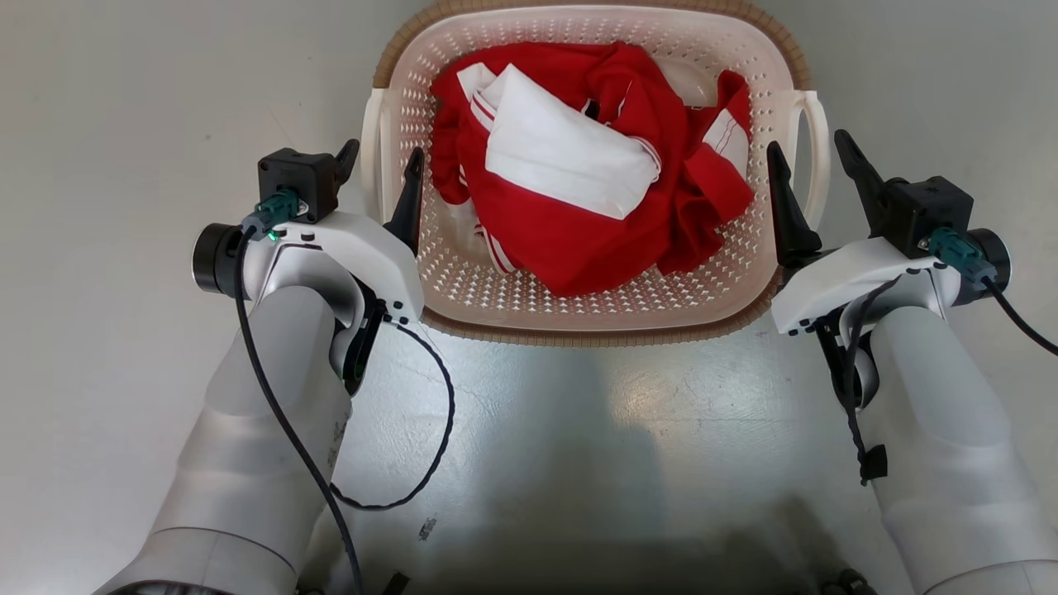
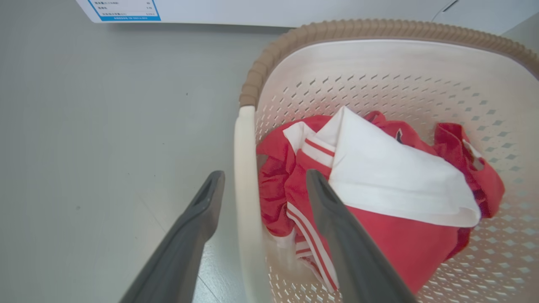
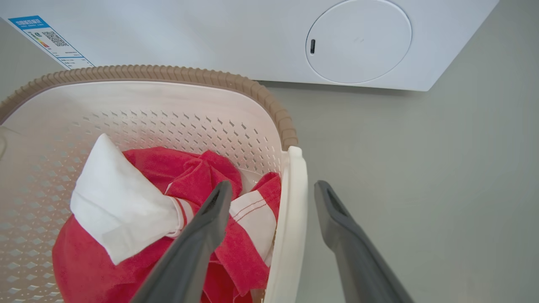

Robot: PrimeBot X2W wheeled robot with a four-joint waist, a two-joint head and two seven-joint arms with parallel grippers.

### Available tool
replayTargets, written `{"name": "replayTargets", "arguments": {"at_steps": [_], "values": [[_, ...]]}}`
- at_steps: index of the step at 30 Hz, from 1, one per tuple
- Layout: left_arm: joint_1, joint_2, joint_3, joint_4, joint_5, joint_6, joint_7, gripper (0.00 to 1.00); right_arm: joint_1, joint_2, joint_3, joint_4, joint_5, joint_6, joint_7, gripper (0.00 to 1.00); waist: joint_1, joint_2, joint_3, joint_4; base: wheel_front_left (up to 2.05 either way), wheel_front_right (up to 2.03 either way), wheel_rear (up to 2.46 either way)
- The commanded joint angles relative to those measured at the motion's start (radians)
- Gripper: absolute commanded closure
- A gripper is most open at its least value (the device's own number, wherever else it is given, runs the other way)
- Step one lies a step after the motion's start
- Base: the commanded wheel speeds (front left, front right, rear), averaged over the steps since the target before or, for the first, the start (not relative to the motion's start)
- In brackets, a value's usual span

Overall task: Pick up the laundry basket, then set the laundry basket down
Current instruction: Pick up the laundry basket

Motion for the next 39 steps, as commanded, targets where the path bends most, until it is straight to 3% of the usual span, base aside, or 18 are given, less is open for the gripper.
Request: {"name": "replayTargets", "arguments": {"at_steps": [1, 13, 26, 39], "values": [[0.009, 0.023, 0.017, -0.005, 0.007, -0.002, -0.006, 0.00, 0.020, 0.012, 0.017, -0.007, -0.003, 0.006, -0.014, 0.00, 0.0000, 0.0000, 0.005, 0.000, 0.00, 0.00, 0.00], [-0.030, 0.023, -0.026, 0.037, 0.000, -0.005, -0.006, 0.00, -0.045, 0.012, 0.026, 0.123, 0.047, 0.006, -0.014, 0.00, 0.0000, 0.0000, 0.029, 0.002, 0.00, 0.00, 0.00], [-0.108, 0.023, -0.095, 0.180, -0.030, -0.016, -0.005, 0.00, -0.135, 0.012, 0.044, 0.282, 0.075, 0.006, -0.014, 0.00, 0.0000, 0.0000, 0.019, -0.006, 0.00, 0.00, 0.00], [-0.177, 0.023, -0.177, 0.274, -0.055, -0.012, 0.051, 0.00, -0.205, 0.012, 0.092, 0.402, 0.125, 0.006, -0.014, 0.00, 0.0000, 0.0000, 0.013, -0.009, 0.00, 0.00, 0.00]]}}
